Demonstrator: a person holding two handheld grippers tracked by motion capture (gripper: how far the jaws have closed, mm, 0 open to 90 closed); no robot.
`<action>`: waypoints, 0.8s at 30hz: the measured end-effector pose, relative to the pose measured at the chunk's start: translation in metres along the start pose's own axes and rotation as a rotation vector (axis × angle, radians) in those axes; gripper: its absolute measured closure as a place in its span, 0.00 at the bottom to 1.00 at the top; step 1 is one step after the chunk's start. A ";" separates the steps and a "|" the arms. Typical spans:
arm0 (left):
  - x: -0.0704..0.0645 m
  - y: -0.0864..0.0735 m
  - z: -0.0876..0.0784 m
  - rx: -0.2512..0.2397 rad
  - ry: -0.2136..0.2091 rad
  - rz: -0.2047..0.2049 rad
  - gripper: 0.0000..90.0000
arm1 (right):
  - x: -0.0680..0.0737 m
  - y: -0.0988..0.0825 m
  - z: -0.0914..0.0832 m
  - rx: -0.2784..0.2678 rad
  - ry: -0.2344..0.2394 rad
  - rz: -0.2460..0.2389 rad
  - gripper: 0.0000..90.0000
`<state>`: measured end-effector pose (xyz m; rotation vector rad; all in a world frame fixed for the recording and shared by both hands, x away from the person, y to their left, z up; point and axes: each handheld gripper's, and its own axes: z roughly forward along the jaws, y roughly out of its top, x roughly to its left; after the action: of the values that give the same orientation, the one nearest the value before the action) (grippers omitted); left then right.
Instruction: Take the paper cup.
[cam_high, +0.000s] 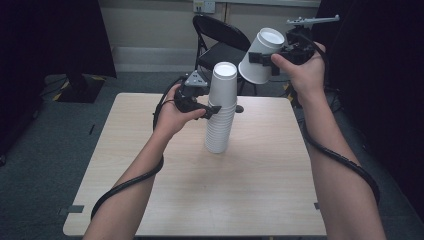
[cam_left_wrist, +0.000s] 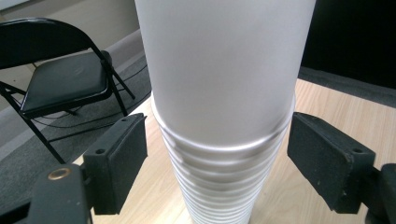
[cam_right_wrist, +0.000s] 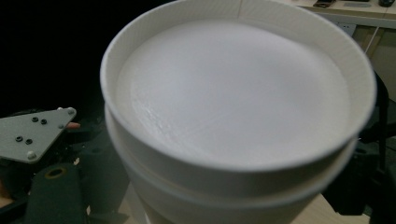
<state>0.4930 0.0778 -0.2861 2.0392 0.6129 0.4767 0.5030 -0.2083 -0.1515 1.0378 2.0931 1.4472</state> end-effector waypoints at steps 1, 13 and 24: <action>0.000 -0.001 0.000 0.004 -0.001 0.003 0.22 | -0.002 -0.002 -0.002 -0.001 -0.005 0.000 0.20; -0.012 -0.019 -0.002 0.000 -0.031 0.008 0.22 | -0.019 -0.033 -0.017 0.015 -0.037 -0.001 0.20; -0.029 -0.041 0.002 -0.002 -0.066 0.002 0.22 | -0.022 -0.060 -0.018 0.047 -0.051 -0.015 0.20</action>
<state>0.4615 0.0775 -0.3251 2.0449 0.5708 0.4097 0.4846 -0.2477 -0.2012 1.0629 2.1043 1.3563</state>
